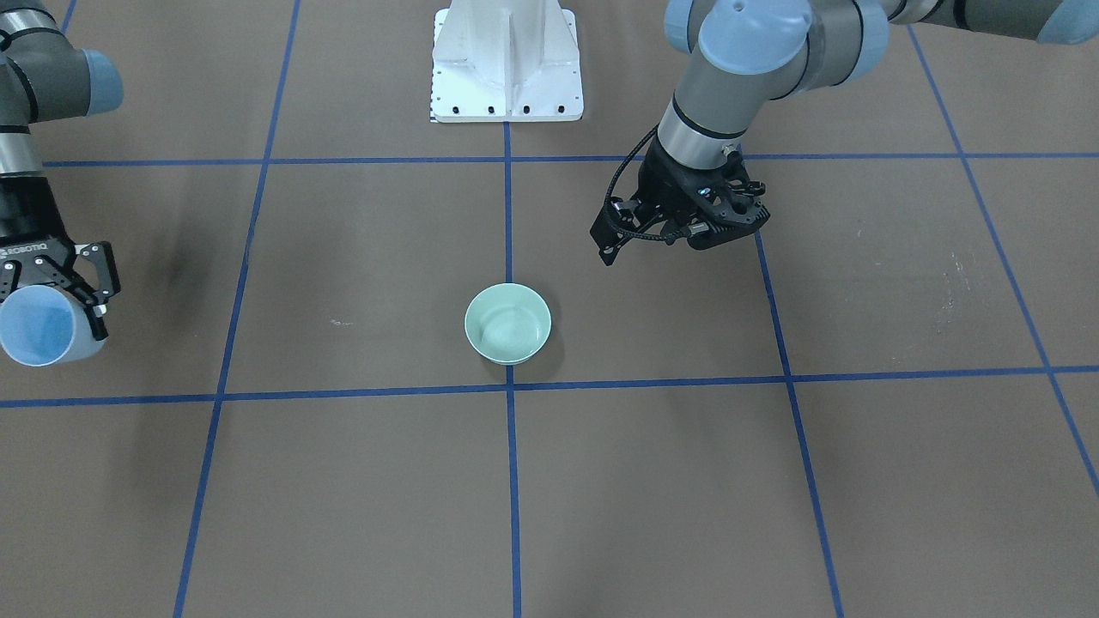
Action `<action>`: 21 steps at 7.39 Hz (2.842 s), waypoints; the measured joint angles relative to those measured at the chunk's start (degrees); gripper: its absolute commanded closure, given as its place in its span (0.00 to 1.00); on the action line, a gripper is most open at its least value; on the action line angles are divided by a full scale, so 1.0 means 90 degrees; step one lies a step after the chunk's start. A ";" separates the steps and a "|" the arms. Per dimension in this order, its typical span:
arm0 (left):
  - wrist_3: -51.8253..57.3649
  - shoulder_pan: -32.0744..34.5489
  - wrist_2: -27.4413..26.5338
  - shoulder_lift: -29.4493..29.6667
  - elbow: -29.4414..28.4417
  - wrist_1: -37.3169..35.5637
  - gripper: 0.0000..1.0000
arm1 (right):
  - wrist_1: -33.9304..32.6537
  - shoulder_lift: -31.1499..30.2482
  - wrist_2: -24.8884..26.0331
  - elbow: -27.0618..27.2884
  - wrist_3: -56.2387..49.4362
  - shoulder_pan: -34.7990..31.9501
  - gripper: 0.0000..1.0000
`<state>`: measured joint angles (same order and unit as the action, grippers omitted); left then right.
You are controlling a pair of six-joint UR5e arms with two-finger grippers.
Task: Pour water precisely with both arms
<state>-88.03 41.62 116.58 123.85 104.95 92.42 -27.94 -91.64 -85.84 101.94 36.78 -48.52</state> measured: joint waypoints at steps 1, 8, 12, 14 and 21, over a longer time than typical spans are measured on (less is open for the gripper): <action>0.0169 0.0047 0.0011 -0.0098 0.0076 -0.0005 0.00 | -0.0037 0.0355 -0.0389 0.0068 -0.0038 0.0010 1.00; 0.2276 0.0877 0.0269 -0.1240 0.0570 -0.0007 0.00 | -0.1408 0.1657 -0.2480 0.0062 -0.0830 0.0722 1.00; 0.3643 0.1589 0.0560 -0.1798 0.0529 0.0002 0.00 | -0.2221 0.2468 -0.1319 0.0027 -0.1352 0.1740 1.00; 0.3834 0.1723 0.0569 -0.1881 0.0483 0.0004 0.00 | -0.2844 0.2938 -0.1019 -0.0010 -0.1377 0.1991 1.00; 0.4414 0.2001 0.0735 -0.2129 0.0422 0.0006 0.00 | -0.5104 0.3774 -0.1469 -0.0214 -0.1893 0.2090 1.00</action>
<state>-48.30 59.62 123.20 104.70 108.75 92.48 -73.88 -57.68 -99.06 100.01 19.74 -29.71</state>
